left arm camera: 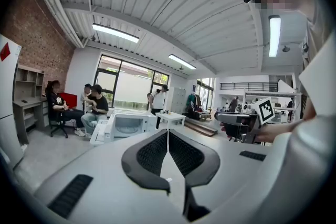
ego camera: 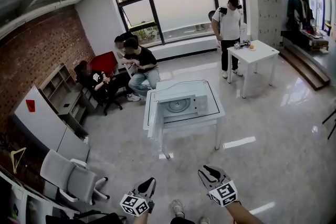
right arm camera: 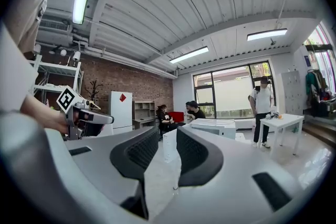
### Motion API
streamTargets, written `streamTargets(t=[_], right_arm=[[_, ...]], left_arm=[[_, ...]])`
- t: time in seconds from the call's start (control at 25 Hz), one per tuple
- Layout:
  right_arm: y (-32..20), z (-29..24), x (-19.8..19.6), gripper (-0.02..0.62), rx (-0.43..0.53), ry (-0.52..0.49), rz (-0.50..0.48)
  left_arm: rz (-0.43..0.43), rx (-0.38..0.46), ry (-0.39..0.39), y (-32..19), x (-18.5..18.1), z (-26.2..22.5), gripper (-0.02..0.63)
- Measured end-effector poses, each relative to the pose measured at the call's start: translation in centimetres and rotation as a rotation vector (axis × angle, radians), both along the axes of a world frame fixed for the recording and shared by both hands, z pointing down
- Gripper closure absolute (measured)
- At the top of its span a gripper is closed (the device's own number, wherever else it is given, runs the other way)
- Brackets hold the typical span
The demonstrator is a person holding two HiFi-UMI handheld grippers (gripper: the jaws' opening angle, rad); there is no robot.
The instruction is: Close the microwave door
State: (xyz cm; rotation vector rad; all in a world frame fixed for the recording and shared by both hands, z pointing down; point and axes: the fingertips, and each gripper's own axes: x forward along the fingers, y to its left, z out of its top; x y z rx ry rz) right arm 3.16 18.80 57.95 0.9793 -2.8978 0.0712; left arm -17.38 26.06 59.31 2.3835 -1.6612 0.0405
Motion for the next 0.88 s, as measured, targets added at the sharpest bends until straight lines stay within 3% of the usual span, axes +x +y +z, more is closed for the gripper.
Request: streamTargets(t=[0.48,0.88], right_arm=[[-6.7,1.2,-6.6,0.502,-0.026,0.037,0.011],[-14.0,1.9,-12.1,0.502,-0.055,0.074,0.070]], left_arm=[[0.043,-0.028,-0.020,-9.8,-7.8,1.8,0.600],[0.089,-0.041,0.031,-18.4,-14.2,4.1,0.600]])
